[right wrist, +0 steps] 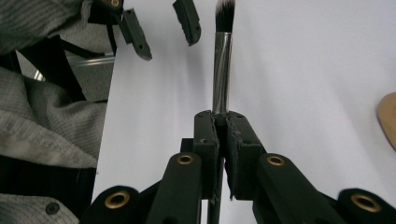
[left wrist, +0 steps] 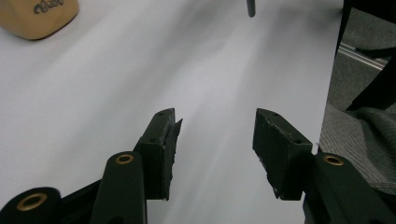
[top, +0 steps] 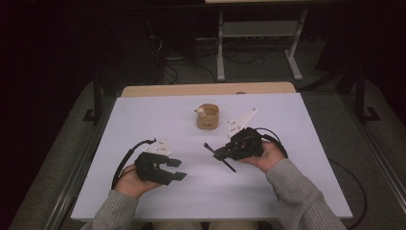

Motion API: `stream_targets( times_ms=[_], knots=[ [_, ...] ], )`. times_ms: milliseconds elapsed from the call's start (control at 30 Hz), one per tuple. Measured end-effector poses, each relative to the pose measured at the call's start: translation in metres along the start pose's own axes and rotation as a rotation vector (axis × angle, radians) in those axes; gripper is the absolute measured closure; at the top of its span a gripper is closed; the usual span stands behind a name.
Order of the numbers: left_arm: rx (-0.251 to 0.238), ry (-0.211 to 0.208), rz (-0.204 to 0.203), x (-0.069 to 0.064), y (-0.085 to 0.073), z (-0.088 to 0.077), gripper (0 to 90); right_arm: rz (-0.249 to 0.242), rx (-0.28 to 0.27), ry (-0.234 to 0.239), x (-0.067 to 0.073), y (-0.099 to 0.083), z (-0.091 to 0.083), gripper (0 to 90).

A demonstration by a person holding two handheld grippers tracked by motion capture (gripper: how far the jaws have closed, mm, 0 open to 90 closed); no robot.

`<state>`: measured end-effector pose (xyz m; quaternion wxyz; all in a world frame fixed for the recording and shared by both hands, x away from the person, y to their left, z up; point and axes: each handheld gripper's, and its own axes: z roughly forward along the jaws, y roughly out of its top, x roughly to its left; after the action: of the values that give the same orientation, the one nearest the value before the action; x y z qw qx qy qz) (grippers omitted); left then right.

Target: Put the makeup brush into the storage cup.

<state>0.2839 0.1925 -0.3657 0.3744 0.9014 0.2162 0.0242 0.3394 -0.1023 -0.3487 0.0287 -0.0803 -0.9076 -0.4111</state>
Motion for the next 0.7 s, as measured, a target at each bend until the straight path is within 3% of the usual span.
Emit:
stream_targets(
  times_ms=[700],
  knots=[
    [-0.040, 0.054, -0.063, 0.011, -0.025, -0.003, 43.5, 0.059, -0.087, -0.014, -0.028, 0.012, -0.011, 82.8]
  ],
)
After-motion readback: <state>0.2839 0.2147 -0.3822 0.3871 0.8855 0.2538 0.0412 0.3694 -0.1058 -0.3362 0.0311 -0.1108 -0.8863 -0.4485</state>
